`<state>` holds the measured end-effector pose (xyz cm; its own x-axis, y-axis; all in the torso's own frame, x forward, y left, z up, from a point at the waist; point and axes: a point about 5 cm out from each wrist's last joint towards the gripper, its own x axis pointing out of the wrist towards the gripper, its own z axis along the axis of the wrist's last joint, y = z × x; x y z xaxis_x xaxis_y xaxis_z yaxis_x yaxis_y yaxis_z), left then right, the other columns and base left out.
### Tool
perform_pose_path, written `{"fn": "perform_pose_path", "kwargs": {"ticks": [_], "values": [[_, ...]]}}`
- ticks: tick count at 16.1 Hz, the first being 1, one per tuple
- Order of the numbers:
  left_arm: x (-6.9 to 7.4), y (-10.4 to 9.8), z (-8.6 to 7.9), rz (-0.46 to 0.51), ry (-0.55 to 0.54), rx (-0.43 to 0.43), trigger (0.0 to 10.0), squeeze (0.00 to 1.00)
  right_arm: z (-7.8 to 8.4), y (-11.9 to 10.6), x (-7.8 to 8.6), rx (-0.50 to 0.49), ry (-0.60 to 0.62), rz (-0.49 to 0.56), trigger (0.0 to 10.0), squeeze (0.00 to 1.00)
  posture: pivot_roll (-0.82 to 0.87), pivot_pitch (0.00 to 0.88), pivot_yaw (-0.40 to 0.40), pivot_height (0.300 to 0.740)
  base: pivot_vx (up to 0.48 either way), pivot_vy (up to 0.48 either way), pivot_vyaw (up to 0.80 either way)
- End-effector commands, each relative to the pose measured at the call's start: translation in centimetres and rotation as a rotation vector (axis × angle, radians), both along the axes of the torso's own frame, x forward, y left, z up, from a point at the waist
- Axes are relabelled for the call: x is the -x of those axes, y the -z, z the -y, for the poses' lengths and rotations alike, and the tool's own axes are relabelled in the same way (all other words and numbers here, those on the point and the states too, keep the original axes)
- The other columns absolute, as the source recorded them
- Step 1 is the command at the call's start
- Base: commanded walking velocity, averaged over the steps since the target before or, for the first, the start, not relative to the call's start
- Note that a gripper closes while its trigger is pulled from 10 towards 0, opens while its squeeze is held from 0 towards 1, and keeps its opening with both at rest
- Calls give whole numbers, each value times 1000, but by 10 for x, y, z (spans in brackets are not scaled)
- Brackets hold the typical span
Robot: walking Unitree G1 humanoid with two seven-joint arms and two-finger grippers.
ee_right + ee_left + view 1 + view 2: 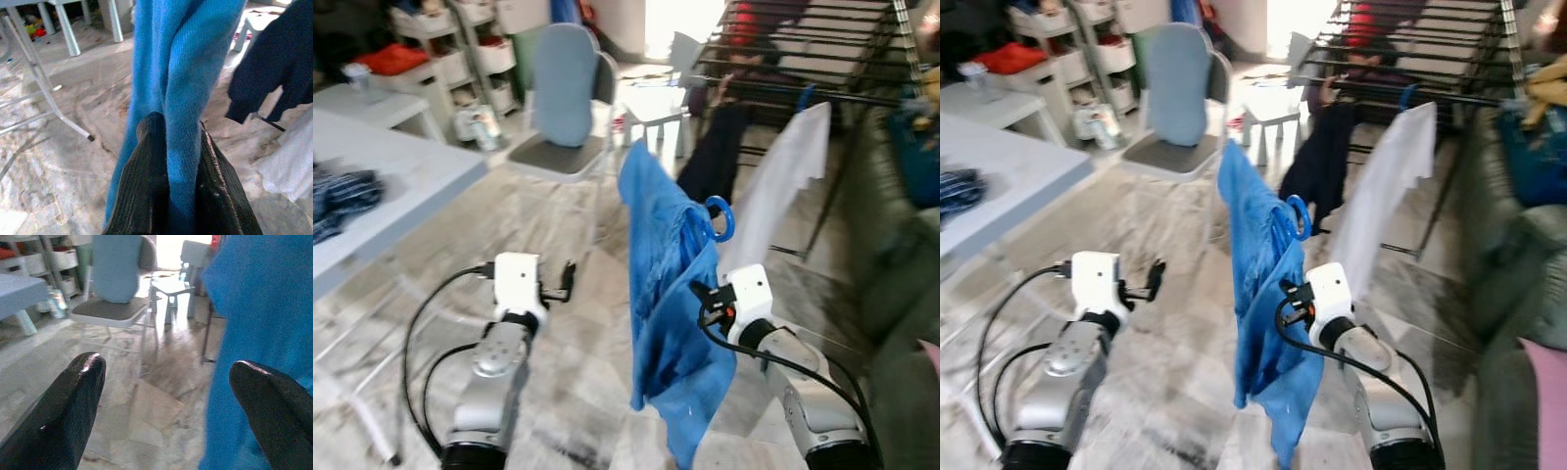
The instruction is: Hang hanger
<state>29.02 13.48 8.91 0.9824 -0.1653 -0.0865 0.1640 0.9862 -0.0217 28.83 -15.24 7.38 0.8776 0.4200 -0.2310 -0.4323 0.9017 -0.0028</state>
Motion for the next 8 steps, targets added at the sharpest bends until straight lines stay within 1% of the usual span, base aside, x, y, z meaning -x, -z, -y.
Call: {"fn": "perform_pose_path", "kwargs": {"ticks": [1, 3, 5, 8], "values": [[-1, -3, -1, 17, 8, -3, 10000, 0, -8, -11, -7, -10, -16, 57, 10000, 0, -142, 0, 43, 740, 0, 0, 800], [-4, -4, -2, 21, 8, -11, 10000, 0, -18, -13, -9, -26, -32, 67, 10000, 0, -136, 0, 53, 740, 0, 0, 800], [-6, -5, -6, 23, 7, -21, 10000, 0, -24, -11, -10, -37, -32, 67, 10000, 0, -132, 0, 55, 740, 0, 0, 800], [-8, -4, -12, 16, -39, -51, 10000, 0, -26, -10, -9, -42, -36, 68, 10000, 0, -130, 0, 54, 740, 0, 0, 800]]}}
